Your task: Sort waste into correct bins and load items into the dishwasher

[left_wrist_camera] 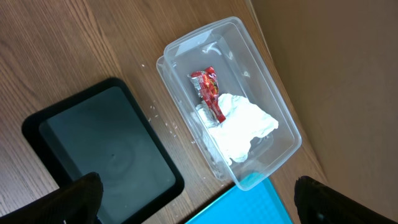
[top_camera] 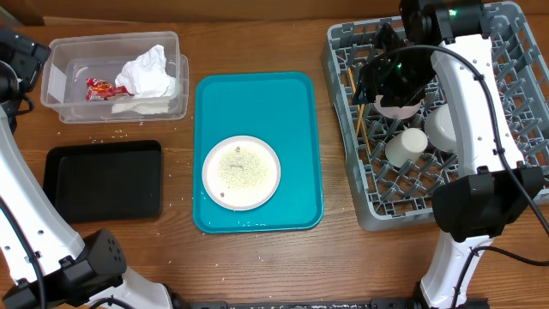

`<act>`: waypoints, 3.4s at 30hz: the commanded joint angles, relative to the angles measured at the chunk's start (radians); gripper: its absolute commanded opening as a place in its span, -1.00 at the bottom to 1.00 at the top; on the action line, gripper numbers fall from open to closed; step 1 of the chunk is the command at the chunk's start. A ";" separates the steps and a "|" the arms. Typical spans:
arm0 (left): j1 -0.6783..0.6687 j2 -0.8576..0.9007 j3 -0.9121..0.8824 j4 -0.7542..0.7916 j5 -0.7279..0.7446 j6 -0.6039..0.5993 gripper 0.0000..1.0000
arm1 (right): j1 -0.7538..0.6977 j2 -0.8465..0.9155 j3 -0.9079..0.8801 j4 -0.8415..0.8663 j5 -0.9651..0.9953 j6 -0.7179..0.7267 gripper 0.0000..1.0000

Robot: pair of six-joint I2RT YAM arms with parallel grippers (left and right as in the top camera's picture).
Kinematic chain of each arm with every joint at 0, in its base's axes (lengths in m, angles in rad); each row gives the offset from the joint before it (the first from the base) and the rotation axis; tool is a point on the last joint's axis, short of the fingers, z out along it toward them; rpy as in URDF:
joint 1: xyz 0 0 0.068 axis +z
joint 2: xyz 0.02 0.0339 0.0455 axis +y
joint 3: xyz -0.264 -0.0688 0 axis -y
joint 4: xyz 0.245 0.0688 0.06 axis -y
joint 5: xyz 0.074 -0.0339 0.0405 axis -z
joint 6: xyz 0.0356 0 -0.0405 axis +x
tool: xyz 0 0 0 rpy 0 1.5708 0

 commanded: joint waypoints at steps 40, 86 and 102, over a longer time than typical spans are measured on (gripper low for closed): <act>-0.007 0.007 0.001 0.001 -0.012 0.015 1.00 | 0.001 -0.042 0.028 0.002 -0.025 0.006 0.25; -0.007 0.007 0.001 0.001 -0.012 0.015 1.00 | 0.308 -0.042 0.027 0.214 0.208 0.360 1.00; -0.007 0.007 0.001 0.001 -0.012 0.015 1.00 | 0.193 -0.042 0.027 0.235 0.221 0.360 1.00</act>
